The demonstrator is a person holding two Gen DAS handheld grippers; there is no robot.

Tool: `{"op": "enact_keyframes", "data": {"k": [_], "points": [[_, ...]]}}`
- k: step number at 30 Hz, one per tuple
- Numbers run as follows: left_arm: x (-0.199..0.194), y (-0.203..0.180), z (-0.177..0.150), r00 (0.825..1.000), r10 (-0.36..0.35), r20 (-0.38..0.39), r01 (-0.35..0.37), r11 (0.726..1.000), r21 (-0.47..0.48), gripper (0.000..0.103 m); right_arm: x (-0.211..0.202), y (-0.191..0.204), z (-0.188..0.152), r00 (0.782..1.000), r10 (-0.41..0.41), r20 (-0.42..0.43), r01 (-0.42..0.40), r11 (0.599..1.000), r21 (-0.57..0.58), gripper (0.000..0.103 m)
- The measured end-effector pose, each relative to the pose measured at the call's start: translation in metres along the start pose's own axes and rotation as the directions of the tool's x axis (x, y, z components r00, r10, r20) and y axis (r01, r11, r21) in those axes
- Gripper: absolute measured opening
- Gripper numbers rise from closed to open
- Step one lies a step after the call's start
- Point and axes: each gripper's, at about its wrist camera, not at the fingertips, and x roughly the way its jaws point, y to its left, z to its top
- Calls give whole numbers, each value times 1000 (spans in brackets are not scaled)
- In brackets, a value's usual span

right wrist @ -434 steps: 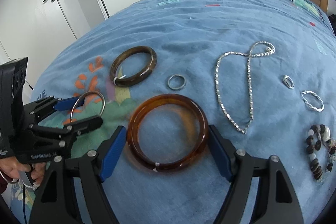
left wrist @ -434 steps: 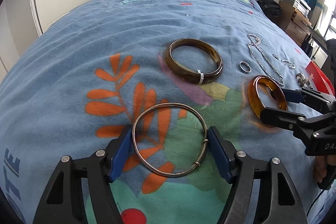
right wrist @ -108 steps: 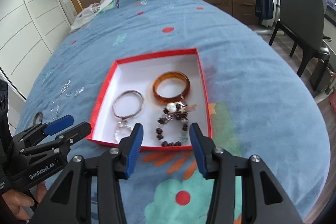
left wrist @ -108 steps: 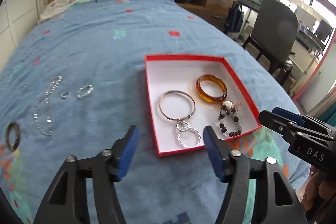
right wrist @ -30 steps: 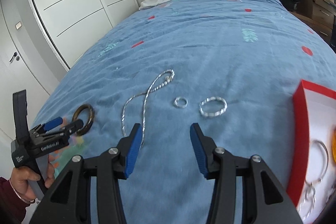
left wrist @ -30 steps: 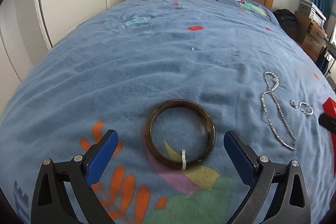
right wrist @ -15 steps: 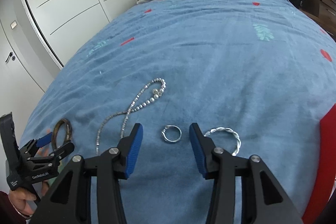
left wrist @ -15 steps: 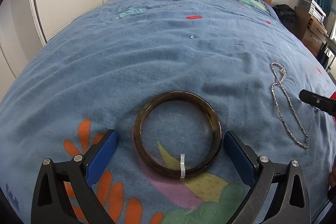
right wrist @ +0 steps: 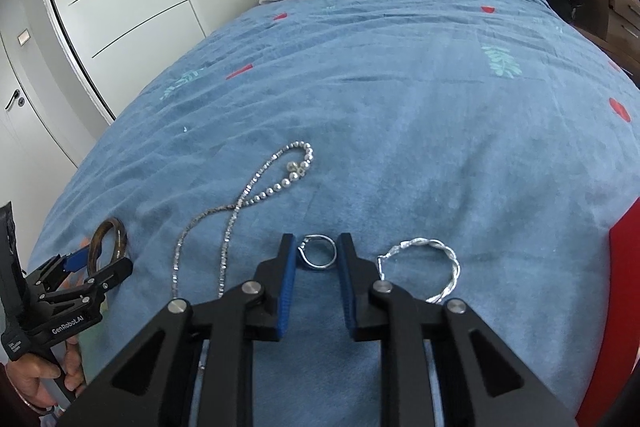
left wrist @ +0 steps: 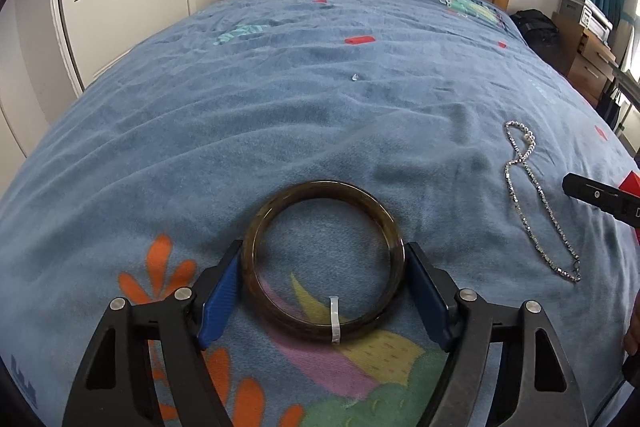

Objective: Organize jewelry
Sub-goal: 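Carry the bangle and ring into the red box and open both tools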

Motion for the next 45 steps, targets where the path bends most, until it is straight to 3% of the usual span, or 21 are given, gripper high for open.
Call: {"op": "enact_keyframes", "data": {"k": [10,17,25,32,39,45], "points": [[-30,-9,13,999,-17,43,16,1000,22,76,-35,2,2,999,8,43,-9,1000,17,20],[-64,-47,28,993,-82,79,78,995,57,76,-91,-12,-5,995,-25,100,19,998,66,20],[-95,-138,32,970,-231,76,221,968,116,76,-174,-68,-25,981,-128,148,109,986,129,20],[-105,-238,26,928,-371,35,358,913,195,76,-228,-140,-50,964,-219,150,189,963,190,20],[-91,-317,18,899,-436,-31,428,865,263,76,-229,-199,-68,969,-226,96,201,954,221,20],[-73,-362,14,896,-438,-73,437,841,318,76,-220,-236,-77,981,-187,58,168,957,237,20]]}}
